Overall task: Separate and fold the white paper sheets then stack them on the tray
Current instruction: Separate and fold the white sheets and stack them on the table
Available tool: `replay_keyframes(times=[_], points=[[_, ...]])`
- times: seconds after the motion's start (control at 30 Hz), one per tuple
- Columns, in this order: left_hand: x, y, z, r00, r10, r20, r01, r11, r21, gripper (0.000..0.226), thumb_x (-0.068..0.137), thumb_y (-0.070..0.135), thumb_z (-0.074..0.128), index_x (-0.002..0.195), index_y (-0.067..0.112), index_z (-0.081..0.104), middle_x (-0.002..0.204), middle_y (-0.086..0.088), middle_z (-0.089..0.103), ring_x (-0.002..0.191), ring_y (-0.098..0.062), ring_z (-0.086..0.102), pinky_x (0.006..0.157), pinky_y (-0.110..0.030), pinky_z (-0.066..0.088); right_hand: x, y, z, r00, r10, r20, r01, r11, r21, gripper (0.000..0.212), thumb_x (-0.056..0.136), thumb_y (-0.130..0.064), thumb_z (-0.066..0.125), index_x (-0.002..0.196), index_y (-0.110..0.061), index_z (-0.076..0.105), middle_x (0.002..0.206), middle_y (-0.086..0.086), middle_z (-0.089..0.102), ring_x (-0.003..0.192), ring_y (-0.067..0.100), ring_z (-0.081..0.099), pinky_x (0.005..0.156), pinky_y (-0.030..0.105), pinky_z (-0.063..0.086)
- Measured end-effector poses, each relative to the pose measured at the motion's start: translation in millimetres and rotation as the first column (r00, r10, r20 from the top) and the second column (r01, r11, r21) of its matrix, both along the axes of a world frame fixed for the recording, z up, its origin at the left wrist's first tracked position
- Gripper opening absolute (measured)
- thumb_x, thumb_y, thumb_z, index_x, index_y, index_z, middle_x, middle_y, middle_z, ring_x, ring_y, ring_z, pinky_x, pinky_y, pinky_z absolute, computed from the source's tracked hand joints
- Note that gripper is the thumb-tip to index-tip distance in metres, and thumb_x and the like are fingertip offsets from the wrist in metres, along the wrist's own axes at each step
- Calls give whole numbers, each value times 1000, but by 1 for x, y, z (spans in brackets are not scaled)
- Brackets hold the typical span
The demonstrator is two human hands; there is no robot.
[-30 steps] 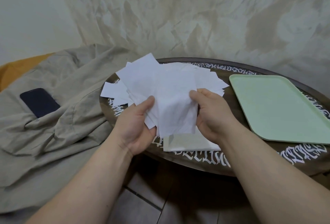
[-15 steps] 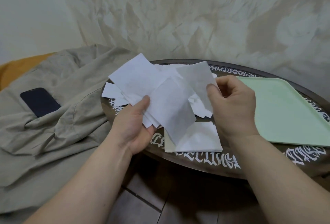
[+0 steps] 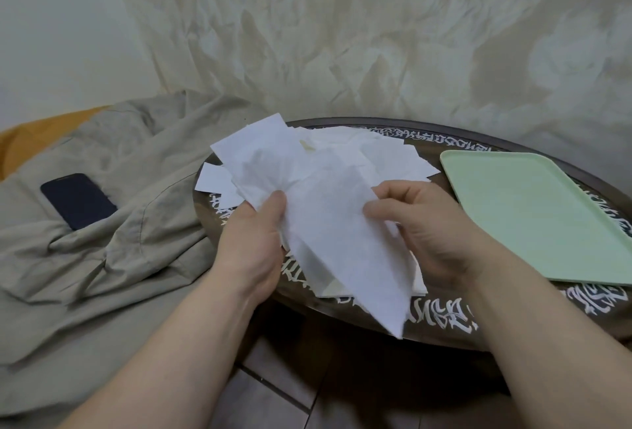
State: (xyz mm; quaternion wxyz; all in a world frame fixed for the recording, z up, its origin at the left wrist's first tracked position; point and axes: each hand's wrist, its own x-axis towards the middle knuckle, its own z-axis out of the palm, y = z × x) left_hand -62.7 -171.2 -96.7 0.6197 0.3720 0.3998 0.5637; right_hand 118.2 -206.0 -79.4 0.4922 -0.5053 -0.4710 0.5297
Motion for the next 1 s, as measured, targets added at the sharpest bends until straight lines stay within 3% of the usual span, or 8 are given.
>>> replay_keyframes(times=[0.17,0.3,0.43,0.5,0.6,0.7,0.9,1.0], points=[[2,-3,3,998,-53,35,52,999,13,21,103,11,44,106,14,65,88,6,76,76,-7,72,58,-21,55,-11,3,-8,971,-128,203,123,992,35,7,80,-9,72,74,-7,73,86,-4,75,78,13,67,72,21,46],[-1,0,2,999,3,40,-1,998,-55,17,100,12,50,106,16,66,99,5,77,90,-12,73,77,-30,58,-7,8,-11,928,-284,241,267,958,101,10,81,-10,71,71,-12,74,68,-6,68,63,6,57,59,17,42],[-3,2,2,998,53,18,-52,998,-34,17,99,10,51,96,16,67,92,6,77,86,-10,73,79,-29,56,6,16,-6,655,-707,266,606,702,375,21,80,-11,65,94,-26,66,72,-12,64,67,6,57,71,25,46],[-1,0,1,1000,29,-10,-30,999,-14,17,99,9,51,95,16,66,88,7,77,82,-8,73,76,-27,55,2,12,-2,595,-763,255,615,636,467,30,82,-12,64,103,-32,58,73,-13,61,68,6,56,74,25,46],[8,-6,-1,996,-58,-75,58,998,-3,17,98,7,52,95,14,68,85,4,77,77,-10,73,67,-23,57,-21,7,-5,668,-620,411,417,770,483,21,84,-13,65,92,-31,62,76,-13,63,72,9,59,76,27,49],[12,-10,-2,987,-120,-110,119,993,-9,19,98,7,52,95,10,70,89,-5,77,79,-17,73,75,-31,57,-42,3,-12,802,-319,505,176,934,310,7,86,-22,67,88,-28,71,85,-13,69,77,0,62,75,18,48],[4,-10,-1,972,-151,-182,160,986,36,16,91,4,62,104,6,71,99,-11,76,93,-26,73,81,-36,58,-44,0,-10,911,-156,383,77,974,213,34,91,-7,53,87,-34,72,94,-13,71,92,4,64,89,26,52],[8,-8,-3,975,-69,-213,78,996,34,13,90,1,62,98,5,72,92,-11,77,88,-26,74,84,-40,57,-43,1,-11,916,-133,379,50,974,219,36,90,-4,54,82,-35,71,84,-17,71,84,-2,64,81,19,51]])
